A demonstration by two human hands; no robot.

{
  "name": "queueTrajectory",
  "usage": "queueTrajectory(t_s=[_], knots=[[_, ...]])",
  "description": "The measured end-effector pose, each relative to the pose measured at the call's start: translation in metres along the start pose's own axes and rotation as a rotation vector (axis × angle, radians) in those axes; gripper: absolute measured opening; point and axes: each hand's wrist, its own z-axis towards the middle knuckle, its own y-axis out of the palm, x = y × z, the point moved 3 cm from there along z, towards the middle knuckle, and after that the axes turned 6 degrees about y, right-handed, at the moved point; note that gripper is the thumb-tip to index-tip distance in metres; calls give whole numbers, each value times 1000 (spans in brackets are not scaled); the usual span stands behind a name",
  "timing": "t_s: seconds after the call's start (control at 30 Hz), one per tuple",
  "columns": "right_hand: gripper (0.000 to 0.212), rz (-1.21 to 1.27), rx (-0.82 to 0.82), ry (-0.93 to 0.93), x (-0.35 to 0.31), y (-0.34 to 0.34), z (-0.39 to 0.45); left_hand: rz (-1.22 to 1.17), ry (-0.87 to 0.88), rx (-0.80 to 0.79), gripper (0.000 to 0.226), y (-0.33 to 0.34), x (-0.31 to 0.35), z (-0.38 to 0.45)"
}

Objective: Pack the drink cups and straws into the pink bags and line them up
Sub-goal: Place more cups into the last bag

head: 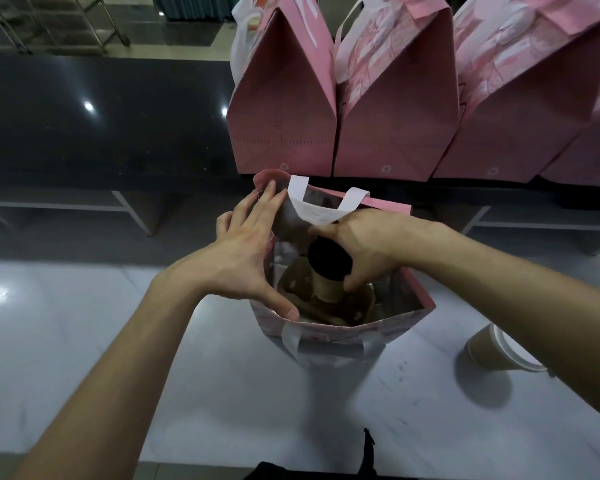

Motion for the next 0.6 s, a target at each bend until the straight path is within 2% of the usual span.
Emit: queueTrajectory(t_s=[0.13, 0.27, 0.43, 0.6], knots=[[116, -120, -158, 72, -2, 18, -3, 32, 1, -28, 178, 0, 3, 3], [111, -209, -109, 64, 1, 16, -1, 51, -6, -50, 177, 0, 5, 4], [107, -204, -170, 78, 2, 25, -7, 88, 8, -30, 178, 2, 4, 3], [90, -197, -107, 33, -1, 30, -6, 89, 47, -16, 178, 5, 5, 5]])
